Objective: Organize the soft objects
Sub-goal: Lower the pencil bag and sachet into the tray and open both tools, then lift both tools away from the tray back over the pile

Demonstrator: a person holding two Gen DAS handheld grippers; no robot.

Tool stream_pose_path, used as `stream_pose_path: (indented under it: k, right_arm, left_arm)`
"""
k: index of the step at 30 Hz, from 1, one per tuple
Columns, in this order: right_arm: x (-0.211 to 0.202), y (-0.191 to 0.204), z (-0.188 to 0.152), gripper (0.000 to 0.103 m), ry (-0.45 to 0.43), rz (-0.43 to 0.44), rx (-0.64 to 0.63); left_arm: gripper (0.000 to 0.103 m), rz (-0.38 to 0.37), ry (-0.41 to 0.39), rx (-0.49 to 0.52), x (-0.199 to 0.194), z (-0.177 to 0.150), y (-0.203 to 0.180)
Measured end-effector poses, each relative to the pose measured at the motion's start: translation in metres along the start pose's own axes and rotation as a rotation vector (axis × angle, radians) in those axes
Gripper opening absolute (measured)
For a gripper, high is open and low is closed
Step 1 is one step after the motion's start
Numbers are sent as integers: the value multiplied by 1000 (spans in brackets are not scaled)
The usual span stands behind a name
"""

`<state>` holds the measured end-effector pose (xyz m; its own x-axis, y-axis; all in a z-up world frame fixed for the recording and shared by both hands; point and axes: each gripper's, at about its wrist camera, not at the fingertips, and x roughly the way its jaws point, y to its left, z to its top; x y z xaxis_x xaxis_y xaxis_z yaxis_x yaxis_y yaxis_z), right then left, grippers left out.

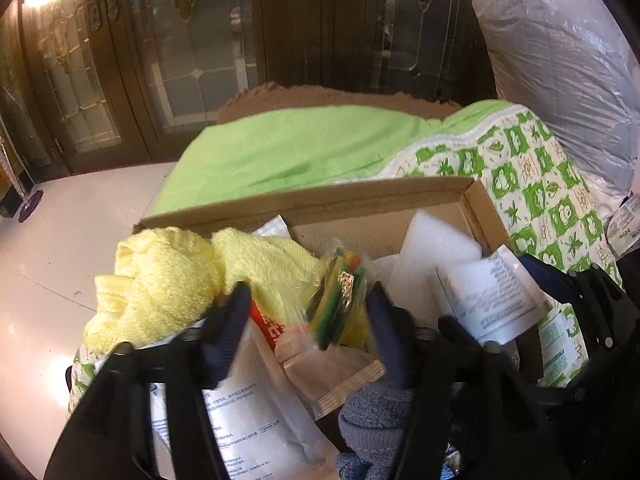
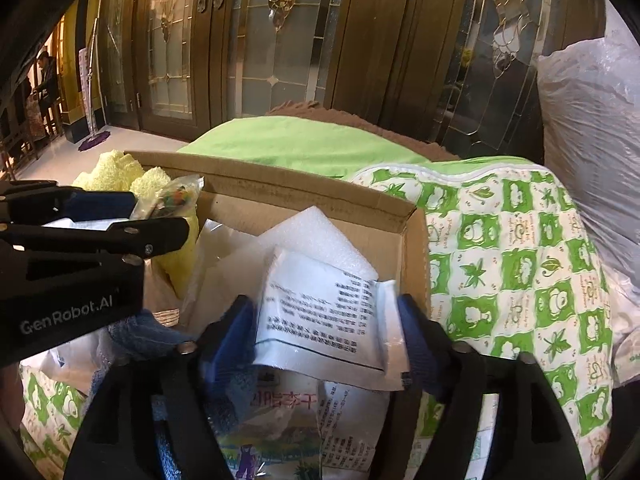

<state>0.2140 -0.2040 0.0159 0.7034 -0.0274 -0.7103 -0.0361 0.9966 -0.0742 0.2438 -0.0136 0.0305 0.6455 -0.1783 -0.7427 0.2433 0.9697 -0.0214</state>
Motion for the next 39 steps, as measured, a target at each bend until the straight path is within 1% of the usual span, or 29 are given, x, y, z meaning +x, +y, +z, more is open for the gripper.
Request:
stream_pose_path:
  k: [1,9,15,19,26,32,34,39]
  right_arm:
    - [-3,0,-1,83,-7,-1,4]
    - [-32,4,-8,98,-35,-49,11]
    - [-58,-1,-15,99,-14,-41,61]
    - [-81,-7,-22,101,-6,-44,91]
    - [-121,-7,-39,103,12,-44,106]
    - [-150,-7,-65,103,51,-28,115]
    - [-160,-9,-76,103,66,-34,110]
    - [-175,-10,-99,103,96,-54,79]
  left_arm:
    - [65,1,-7,-1,-3,0,0]
    - [65,11,-31,-1,-29,-3,0]
    - [65,15,-51,-35,-56,-14,2]
    - [66,14,-66,-51,-74,-32,2]
    - [66,35,-65,-30,-96,-68,-10]
    - [67,4,-64,-53,-115,-99,-18]
    - [67,-3,-65,-56,-121,-110,-20]
    - [67,28,-66,-26,-131,-139,-28]
